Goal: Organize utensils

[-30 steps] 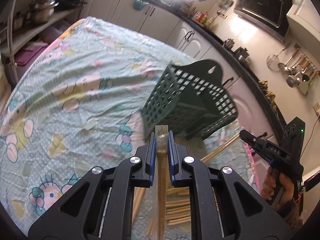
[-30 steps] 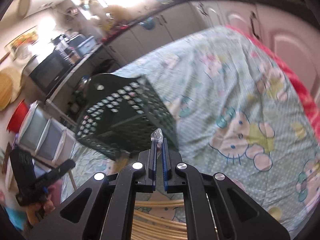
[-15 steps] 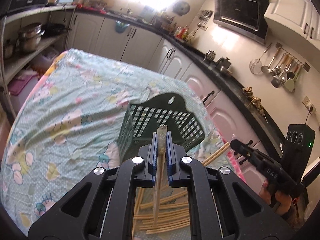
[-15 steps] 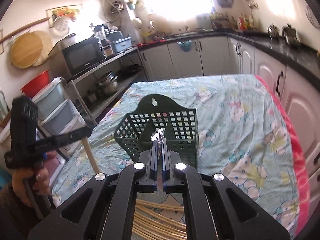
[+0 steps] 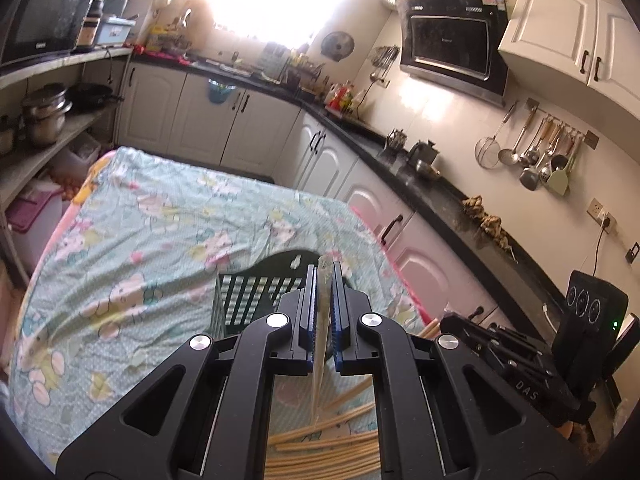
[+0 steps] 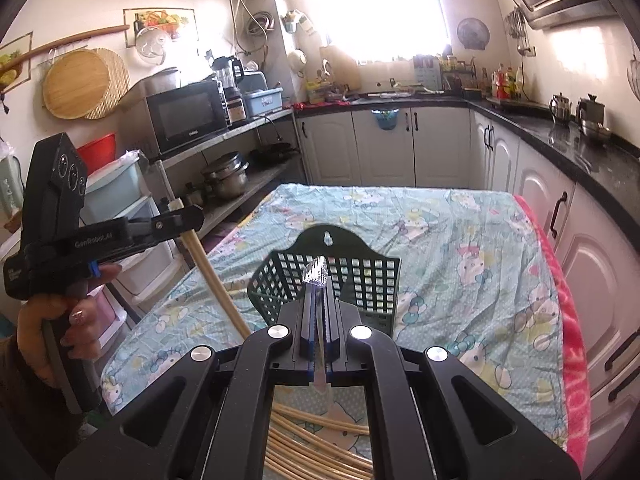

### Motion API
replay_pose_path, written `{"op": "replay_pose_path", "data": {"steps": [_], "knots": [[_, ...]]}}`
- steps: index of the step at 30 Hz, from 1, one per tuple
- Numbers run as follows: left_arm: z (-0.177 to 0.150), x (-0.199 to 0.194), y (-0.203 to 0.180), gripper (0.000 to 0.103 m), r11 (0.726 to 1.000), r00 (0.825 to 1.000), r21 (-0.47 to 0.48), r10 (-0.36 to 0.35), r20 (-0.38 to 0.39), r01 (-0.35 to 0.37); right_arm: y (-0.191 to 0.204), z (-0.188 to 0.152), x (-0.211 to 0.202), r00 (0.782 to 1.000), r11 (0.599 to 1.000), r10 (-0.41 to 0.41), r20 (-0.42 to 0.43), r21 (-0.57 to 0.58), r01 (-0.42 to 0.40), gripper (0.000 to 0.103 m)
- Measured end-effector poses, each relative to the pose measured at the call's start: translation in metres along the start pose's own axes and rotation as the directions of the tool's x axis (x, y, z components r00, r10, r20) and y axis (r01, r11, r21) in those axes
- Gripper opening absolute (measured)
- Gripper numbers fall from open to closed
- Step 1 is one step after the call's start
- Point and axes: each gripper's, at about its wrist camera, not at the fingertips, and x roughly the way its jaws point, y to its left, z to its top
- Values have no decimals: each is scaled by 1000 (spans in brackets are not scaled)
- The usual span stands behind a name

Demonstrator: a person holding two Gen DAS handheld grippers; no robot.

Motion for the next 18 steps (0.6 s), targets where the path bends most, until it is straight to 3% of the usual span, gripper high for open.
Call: {"op": "replay_pose_path", "data": {"steps": [18], "knots": [[70, -32, -5, 3, 998, 981, 27, 48, 187, -54, 5, 80, -43, 977, 999, 6, 214, -40, 3, 3]]}}
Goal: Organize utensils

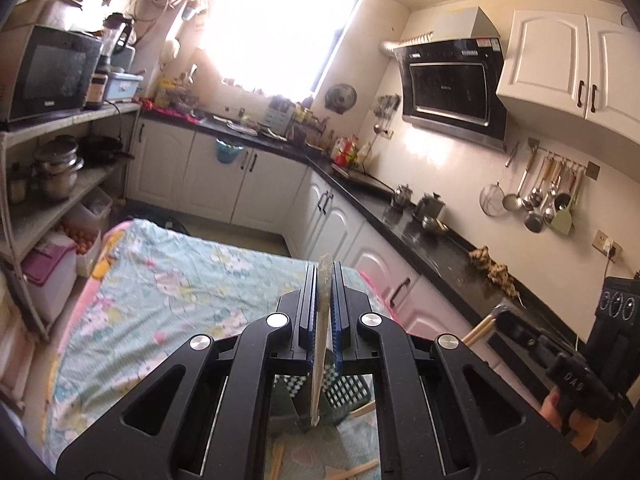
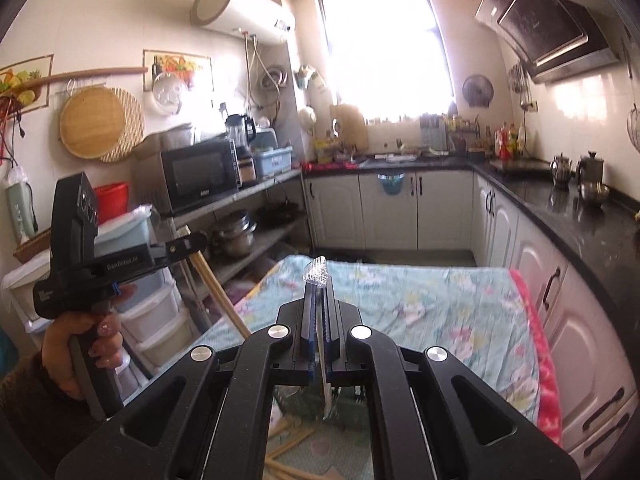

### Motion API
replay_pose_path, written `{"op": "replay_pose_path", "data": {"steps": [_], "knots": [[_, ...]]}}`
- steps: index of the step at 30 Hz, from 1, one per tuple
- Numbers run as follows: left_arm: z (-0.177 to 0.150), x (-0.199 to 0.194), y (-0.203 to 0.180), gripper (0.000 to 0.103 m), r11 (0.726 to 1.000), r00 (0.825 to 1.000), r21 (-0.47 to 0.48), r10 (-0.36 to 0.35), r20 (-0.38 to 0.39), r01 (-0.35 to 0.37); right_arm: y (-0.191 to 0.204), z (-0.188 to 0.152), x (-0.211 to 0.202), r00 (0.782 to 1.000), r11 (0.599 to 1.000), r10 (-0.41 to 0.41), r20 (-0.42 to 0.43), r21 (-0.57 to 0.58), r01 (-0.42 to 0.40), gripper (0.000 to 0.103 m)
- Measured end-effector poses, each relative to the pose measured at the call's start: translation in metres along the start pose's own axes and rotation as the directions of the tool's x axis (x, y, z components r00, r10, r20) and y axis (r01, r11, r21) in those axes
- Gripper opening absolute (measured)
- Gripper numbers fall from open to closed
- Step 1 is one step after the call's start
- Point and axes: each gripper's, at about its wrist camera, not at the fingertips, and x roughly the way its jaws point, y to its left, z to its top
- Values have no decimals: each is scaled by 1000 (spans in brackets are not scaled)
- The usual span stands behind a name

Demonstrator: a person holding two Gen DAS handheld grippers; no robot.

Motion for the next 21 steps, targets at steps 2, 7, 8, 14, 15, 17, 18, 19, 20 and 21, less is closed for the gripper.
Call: {"op": "replay_pose_path", "data": {"steps": [2, 7, 8, 14, 15, 17, 18, 19, 20, 21], "knots": [[5, 0, 3, 3, 1000, 1000, 1, 14, 15, -14, -1, 6, 0, 1000, 1000, -4, 14, 0, 4, 3], [12, 3, 10, 3, 998, 996, 23, 64, 55, -65, -6, 17, 7, 999, 1000, -30, 36, 6, 30, 3], [11, 5, 11, 3, 997, 995, 29, 76, 60, -78, -9, 18, 10, 999, 999, -39, 37, 10, 38, 3], [0, 17, 17, 3, 993, 992, 43, 110, 57, -112, -19, 10, 28, 998, 998, -59, 22, 27, 59, 3], [-3, 21, 19, 3, 993, 992, 40, 112, 51, -114, -21, 7, 32, 998, 998, -59, 17, 32, 59, 3], [-10, 27, 23, 3, 993, 992, 33, 116, 39, -118, -26, 2, 38, 998, 997, -64, 6, 39, 63, 3], [-12, 29, 24, 3, 992, 992, 31, 117, 34, -119, -27, 0, 40, 998, 997, -65, 3, 43, 65, 3], [-15, 31, 25, 3, 992, 992, 30, 119, 30, -119, -30, -4, 44, 998, 997, -64, 0, 51, 64, 3], [-18, 33, 27, 3, 992, 992, 29, 120, 27, -120, -31, -7, 47, 998, 996, -65, -5, 56, 65, 3], [-23, 36, 28, 3, 992, 993, 31, 121, 18, -121, -33, -9, 50, 998, 996, -67, -11, 60, 67, 3]]}}
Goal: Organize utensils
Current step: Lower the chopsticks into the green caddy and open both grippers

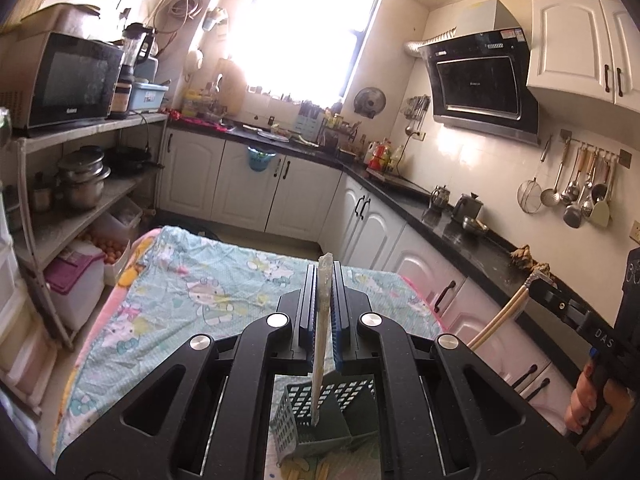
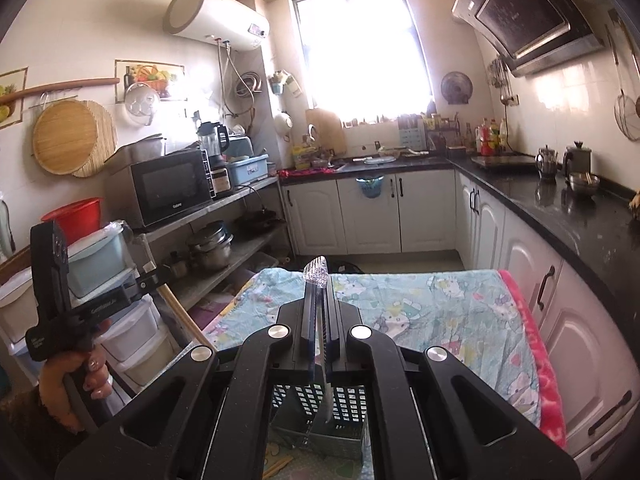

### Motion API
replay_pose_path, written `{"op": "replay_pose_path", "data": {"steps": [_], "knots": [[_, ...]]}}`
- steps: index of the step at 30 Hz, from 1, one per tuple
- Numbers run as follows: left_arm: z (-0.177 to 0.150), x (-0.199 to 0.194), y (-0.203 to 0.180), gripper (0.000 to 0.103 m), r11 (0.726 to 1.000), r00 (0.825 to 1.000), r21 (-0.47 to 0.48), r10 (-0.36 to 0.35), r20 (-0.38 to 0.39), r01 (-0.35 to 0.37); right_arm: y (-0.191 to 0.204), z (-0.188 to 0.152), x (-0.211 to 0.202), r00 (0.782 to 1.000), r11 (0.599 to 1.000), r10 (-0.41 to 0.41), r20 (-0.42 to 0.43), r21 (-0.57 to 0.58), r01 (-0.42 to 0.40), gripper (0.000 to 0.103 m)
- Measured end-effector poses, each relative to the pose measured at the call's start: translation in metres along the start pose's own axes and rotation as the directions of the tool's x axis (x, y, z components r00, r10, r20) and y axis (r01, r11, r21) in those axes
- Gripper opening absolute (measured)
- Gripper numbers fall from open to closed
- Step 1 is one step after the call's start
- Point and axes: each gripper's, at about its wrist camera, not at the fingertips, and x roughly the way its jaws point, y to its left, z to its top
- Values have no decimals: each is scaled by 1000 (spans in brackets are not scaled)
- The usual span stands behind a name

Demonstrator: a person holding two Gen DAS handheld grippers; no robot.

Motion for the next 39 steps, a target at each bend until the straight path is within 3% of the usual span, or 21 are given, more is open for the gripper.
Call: {"op": "replay_pose_path", "data": {"steps": [22, 25, 28, 31, 39], "knots": [[-53, 29, -6, 3, 999, 996, 37, 0, -89, 3, -12, -61, 51, 990, 996, -26, -141, 86, 38, 4], [-54, 27, -6, 5, 999, 996, 33, 4, -91, -1, -11, -64, 53, 987, 995, -35, -156, 83, 48, 10], [-54, 25, -4, 21, 1000, 996, 26, 16, -89, -13, -12, -69, 53, 985, 994, -47, -163, 89, 62, 32], [-55, 21, 0, 28, 1000, 996, 14, 21, -83, -20, -13, -71, 51, 985, 994, -53, -166, 87, 68, 35], [-52, 4, 4, 65, 999, 998, -14, 33, -59, -34, -14, -72, 40, 985, 994, -75, -155, 66, 86, 50]]}}
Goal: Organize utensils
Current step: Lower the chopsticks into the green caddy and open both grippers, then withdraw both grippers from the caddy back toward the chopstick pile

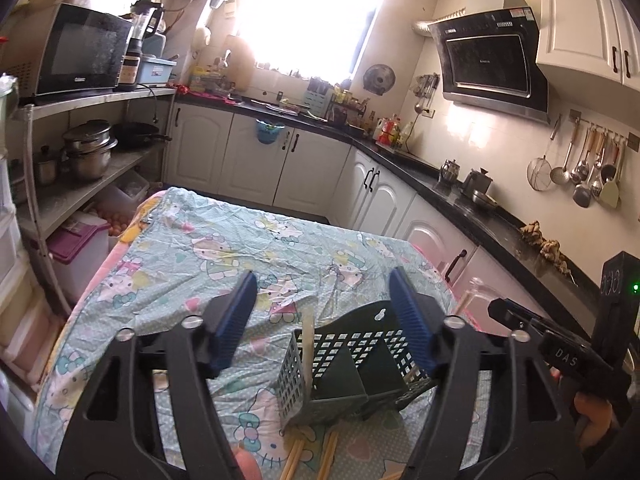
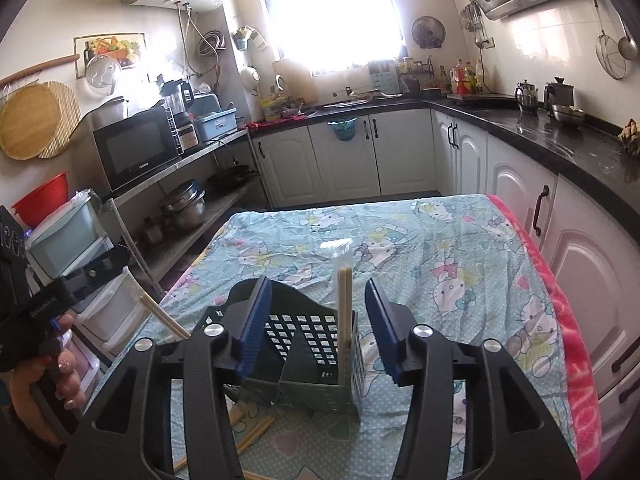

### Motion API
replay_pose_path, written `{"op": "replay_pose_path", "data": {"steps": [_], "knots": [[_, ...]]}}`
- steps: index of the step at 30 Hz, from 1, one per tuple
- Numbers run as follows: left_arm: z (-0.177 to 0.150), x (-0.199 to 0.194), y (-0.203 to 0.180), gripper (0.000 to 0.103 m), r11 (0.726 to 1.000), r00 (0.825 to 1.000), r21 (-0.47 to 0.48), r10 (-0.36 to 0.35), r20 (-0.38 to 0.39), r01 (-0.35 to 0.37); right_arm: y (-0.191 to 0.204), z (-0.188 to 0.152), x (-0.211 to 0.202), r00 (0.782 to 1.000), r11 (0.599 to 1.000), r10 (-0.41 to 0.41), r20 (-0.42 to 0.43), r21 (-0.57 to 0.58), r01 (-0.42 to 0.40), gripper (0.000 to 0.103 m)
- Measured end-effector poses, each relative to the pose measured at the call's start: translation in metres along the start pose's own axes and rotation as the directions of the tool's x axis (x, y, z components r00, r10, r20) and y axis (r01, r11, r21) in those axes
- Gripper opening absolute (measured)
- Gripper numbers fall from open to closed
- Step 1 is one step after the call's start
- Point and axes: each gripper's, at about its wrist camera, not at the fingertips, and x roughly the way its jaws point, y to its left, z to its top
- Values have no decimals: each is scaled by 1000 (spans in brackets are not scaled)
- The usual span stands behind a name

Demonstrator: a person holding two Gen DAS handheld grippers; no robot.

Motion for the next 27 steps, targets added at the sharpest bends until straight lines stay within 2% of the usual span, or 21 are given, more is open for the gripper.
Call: {"op": "replay_pose_path", "data": {"steps": [1, 3, 8, 16, 27], "knots": [[0, -2, 0, 67, 1000, 1000, 0, 2, 4, -2, 0, 0, -2, 1000, 1000, -3, 4, -5, 3, 52], [0, -6, 2, 79, 1000, 1000, -3, 12, 8, -12, 0, 0, -6, 1000, 1000, -10, 9, -12, 10, 54], [1, -18, 5, 92, 1000, 1000, -13, 18, 21, -17, -1, 1, -16, 1000, 1000, -19, 24, -17, 19, 60], [1, -34, 5, 92, 1000, 999, -23, 16, 35, -15, 2, -2, -31, 999, 999, -29, 42, -43, 31, 68], [-15, -51, 3, 92, 1000, 1000, -13, 17, 17, -17, 9, -19, -51, 999, 997, -32, 29, -69, 34, 72]]}}
